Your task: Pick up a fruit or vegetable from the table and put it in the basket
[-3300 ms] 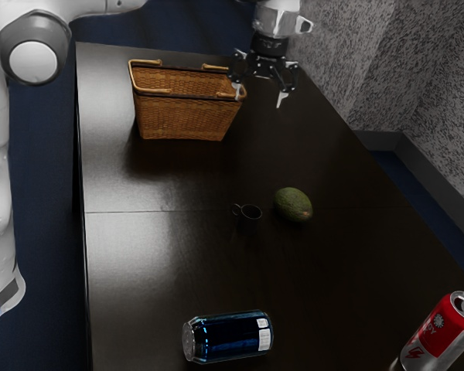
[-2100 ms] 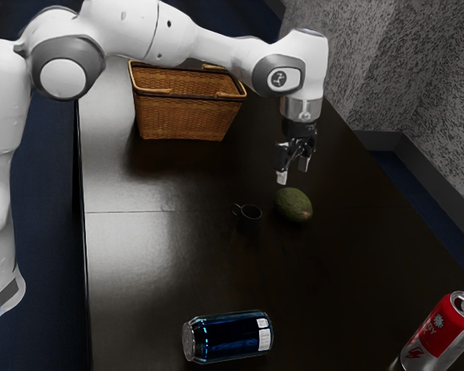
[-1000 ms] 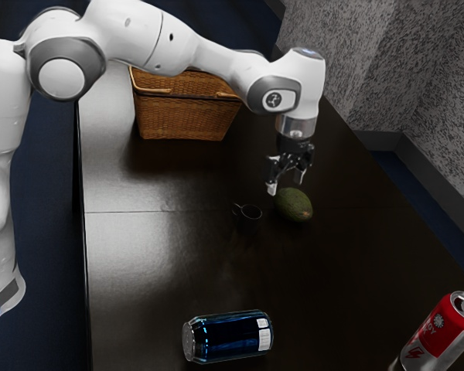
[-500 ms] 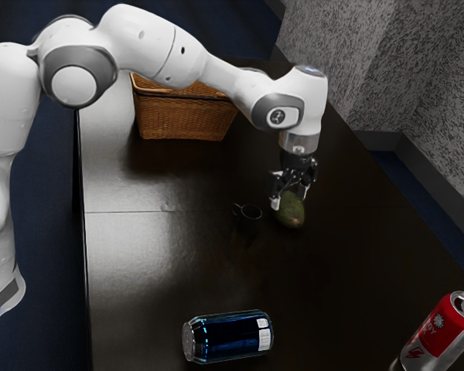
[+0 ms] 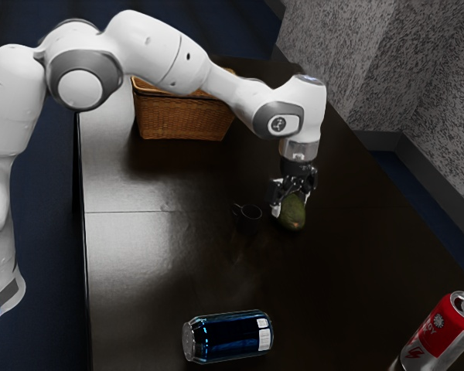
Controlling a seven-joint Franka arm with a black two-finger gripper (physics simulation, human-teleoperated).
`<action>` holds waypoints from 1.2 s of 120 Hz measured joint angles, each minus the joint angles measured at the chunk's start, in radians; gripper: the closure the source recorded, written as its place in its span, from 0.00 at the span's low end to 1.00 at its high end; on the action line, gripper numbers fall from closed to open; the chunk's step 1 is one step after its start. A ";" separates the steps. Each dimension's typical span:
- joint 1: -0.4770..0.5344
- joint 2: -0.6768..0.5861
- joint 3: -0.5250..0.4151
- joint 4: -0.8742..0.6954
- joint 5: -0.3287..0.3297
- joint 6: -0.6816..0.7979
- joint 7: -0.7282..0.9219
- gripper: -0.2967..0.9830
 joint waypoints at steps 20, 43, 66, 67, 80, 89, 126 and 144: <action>-0.003 0.003 0.000 0.000 -0.016 0.010 0.007 0.37; -0.002 -0.031 0.003 0.000 -0.023 0.010 0.014 0.50; 0.004 -0.194 0.077 -0.039 -0.020 -0.017 0.021 0.54; 0.005 -0.206 0.083 -0.045 -0.019 -0.019 0.021 0.54; 0.019 -0.370 0.151 -0.160 -0.007 -0.045 0.017 0.52; 0.061 -0.441 0.172 -0.187 0.038 -0.066 0.015 0.52; 0.346 -0.493 0.184 -0.128 0.172 -0.143 0.060 0.51; 0.396 -0.450 0.197 -0.101 0.167 -0.160 0.106 0.51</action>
